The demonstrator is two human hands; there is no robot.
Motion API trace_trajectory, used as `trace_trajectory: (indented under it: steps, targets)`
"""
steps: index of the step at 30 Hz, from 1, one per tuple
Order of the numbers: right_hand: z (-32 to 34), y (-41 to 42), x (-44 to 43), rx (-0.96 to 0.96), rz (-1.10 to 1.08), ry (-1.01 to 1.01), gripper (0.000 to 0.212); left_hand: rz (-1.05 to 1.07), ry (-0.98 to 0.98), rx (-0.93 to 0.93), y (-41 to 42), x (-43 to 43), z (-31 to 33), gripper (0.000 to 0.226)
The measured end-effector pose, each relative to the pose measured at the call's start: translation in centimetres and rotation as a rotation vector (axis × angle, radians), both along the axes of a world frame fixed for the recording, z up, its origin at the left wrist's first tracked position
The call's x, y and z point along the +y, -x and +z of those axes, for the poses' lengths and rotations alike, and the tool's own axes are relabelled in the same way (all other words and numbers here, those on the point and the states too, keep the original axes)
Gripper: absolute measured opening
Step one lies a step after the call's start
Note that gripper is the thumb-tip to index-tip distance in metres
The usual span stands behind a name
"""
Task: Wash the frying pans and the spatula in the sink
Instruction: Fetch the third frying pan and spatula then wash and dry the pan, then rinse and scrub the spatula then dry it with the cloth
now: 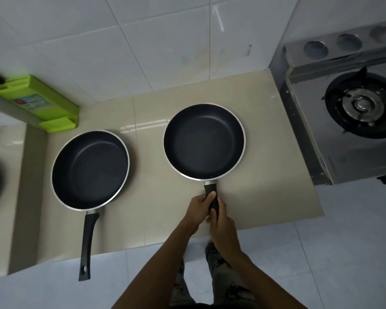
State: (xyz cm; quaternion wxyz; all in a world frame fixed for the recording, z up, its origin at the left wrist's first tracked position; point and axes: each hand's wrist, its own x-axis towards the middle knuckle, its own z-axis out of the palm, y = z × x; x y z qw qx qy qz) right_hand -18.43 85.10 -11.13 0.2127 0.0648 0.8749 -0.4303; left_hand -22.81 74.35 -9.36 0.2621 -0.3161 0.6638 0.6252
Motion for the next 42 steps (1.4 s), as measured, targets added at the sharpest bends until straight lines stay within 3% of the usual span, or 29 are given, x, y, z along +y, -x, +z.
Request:
trace_trajectory:
  steps: [8,13,16,18,21,25,28,35,42]
  targets:
    - [0.9,0.4,0.3,-0.066,0.056,-0.013,0.057,-0.076,0.175,0.051,-0.6,0.4,0.7,0.041]
    - [1.9,0.7,0.4,0.142,0.335,-0.4,0.059,-0.307,0.482,0.184,-2.7,-0.9,2.2,0.044]
    - [3.1,1.5,-0.4,0.263,0.49,-0.649,0.061,-0.418,0.828,0.283,-5.1,-3.4,2.9,0.063]
    - [4.7,1.8,-1.8,0.38,0.577,-0.686,0.067,-0.447,1.005,0.348,-6.9,-6.0,3.7,0.075]
    - [7.1,1.2,-5.4,0.516,0.708,-0.67,0.069,-0.467,1.173,0.395,-10.1,-10.8,5.4,0.072]
    - [9.7,-2.3,-13.5,0.672,0.84,-0.651,0.058,-0.374,1.271,0.435,-16.1,-19.0,8.1,0.065]
    - [11.9,-6.7,-20.9,0.728,0.911,-0.591,0.061,-0.3,1.356,0.467,-21.7,-26.0,10.3,0.06]
    - [16.6,-18.0,-40.0,0.905,1.087,-0.375,0.056,-0.032,1.521,0.278,-37.2,-42.6,15.2,0.057]
    - [18.9,-25.7,-56.8,1.001,1.275,-0.282,0.059,0.176,1.56,0.104,-47.1,-55.6,17.5,0.062]
